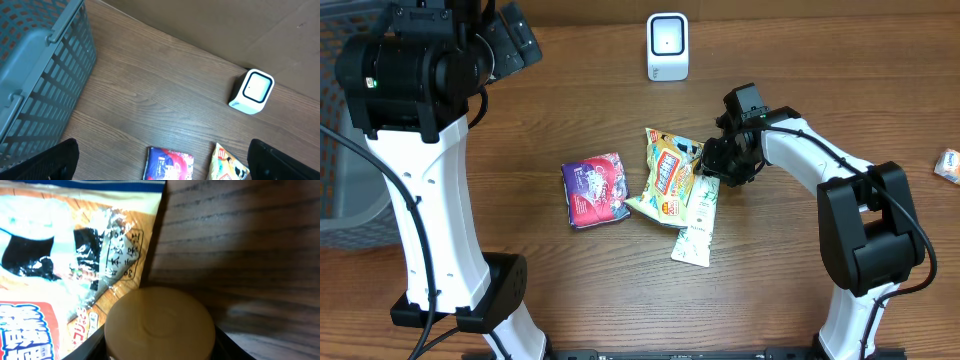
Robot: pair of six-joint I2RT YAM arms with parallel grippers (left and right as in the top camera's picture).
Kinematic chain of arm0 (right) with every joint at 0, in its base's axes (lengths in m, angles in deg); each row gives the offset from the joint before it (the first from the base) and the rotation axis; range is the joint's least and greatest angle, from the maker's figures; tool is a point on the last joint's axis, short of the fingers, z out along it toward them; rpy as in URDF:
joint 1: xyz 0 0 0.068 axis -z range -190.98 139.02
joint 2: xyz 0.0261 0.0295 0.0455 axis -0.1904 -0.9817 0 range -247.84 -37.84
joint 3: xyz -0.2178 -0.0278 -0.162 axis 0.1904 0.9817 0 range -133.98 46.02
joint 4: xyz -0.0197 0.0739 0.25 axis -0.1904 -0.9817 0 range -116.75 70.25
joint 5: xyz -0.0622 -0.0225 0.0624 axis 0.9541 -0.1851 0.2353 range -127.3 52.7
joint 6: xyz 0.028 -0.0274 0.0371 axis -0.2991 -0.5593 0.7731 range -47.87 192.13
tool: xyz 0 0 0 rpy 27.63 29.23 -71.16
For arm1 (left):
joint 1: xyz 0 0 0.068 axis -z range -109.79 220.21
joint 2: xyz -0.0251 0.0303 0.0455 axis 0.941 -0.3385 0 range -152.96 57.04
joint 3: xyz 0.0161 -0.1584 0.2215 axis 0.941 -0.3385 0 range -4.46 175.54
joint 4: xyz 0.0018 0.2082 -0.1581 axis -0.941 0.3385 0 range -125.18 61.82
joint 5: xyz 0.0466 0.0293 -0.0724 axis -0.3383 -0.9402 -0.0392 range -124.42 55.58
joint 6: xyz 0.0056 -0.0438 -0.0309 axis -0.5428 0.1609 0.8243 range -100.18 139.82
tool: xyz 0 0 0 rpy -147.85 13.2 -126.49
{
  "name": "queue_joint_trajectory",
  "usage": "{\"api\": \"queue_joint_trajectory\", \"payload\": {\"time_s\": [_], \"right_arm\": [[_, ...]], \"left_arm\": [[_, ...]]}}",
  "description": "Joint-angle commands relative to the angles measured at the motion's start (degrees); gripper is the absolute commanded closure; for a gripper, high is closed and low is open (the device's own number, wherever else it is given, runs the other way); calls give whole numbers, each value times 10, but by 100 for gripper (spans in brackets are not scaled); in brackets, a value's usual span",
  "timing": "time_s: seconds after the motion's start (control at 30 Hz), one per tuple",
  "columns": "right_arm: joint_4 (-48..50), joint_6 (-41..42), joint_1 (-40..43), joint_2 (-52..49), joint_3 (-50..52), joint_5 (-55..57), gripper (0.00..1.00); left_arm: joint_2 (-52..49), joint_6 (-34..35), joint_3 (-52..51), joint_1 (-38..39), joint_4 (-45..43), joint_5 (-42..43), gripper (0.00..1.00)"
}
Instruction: Scan the item barcode
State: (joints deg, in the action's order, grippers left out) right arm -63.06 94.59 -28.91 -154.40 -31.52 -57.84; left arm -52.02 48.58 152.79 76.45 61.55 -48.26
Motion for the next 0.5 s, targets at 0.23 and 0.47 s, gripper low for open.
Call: {"api": "queue_joint_trajectory", "payload": {"time_s": [0.23,0.47], "right_arm": [[-39,-4,22,-1,-18,-92,76],[-77,-97,69,2,-54,-285,80]], "left_arm": [[-3,0,0,-2,1,3,0],[-3,0,0,-2,1,4,0]]}}
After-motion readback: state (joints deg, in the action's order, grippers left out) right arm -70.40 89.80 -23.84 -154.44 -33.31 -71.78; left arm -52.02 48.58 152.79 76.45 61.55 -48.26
